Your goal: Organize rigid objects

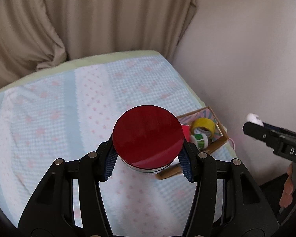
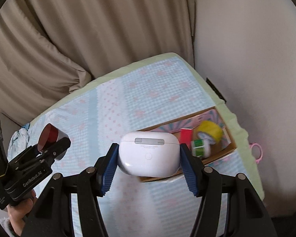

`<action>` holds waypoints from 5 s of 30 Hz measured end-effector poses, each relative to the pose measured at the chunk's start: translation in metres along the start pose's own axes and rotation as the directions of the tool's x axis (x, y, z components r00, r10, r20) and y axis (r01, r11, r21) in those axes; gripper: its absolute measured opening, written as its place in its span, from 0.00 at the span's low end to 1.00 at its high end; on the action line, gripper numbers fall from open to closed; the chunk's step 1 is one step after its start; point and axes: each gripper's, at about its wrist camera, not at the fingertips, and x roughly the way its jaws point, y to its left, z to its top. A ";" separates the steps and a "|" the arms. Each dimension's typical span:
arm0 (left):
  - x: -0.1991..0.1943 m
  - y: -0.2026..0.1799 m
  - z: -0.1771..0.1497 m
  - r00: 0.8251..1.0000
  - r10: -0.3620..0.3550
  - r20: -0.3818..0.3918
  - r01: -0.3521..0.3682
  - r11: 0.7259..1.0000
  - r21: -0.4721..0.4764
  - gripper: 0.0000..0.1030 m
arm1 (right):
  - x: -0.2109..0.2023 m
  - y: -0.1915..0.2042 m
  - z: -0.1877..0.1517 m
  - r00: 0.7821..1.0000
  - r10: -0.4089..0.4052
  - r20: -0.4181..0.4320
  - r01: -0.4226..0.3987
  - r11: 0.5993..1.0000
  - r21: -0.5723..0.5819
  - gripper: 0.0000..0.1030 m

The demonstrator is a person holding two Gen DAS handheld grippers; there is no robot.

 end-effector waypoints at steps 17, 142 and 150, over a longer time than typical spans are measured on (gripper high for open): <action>0.172 -0.070 -0.001 0.977 0.043 -0.211 -0.055 0.997 -0.054 0.49 | 0.140 -0.119 0.047 0.977 0.049 -0.209 -0.054 0.998 -0.016 0.55; -0.252 0.046 -0.027 0.892 0.329 0.309 -0.285 0.941 -0.180 1.00 | -0.136 0.107 -0.002 0.968 0.067 0.241 0.020 0.940 -0.340 1.00; -0.251 0.040 -0.026 0.885 0.339 0.318 -0.295 0.939 -0.179 1.00 | -0.136 0.105 0.000 0.967 0.073 0.242 0.016 0.939 -0.344 1.00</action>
